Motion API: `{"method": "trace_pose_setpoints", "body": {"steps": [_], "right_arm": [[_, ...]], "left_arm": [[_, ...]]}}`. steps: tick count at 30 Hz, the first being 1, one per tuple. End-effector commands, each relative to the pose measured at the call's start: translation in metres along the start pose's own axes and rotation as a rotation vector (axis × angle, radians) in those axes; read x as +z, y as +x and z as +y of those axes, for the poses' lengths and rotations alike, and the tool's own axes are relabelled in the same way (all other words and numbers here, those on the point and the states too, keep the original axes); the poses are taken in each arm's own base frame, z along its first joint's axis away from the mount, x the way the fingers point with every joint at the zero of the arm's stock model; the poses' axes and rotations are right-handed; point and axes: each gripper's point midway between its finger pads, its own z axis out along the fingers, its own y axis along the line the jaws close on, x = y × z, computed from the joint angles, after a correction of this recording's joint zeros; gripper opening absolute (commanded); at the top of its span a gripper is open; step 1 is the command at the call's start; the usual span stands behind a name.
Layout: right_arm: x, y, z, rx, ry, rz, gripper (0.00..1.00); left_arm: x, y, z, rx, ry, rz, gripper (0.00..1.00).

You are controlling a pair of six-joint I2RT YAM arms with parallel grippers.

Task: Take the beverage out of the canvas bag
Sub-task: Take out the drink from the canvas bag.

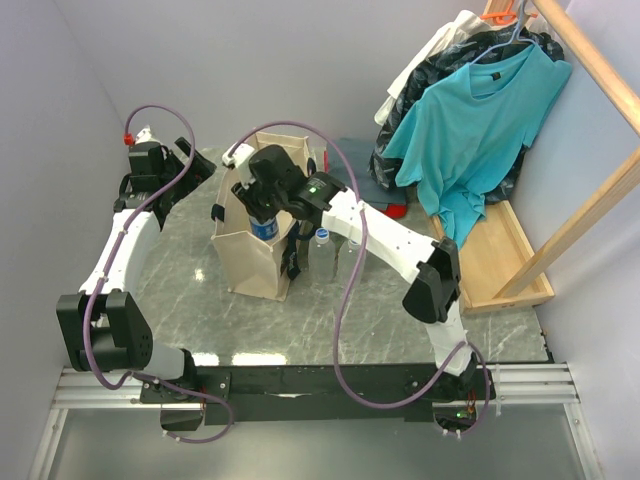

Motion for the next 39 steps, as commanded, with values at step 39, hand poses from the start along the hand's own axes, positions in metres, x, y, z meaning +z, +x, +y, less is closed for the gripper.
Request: {"method": "trace_pose_setpoints", "body": {"steps": [39], "right_arm": [[-0.164,-0.14,-0.025,0.007,0.093,-0.531,0.0]], "left_arm": [[-0.01,-0.01,-0.013,0.009,0.049,-0.035,0.96]]}}
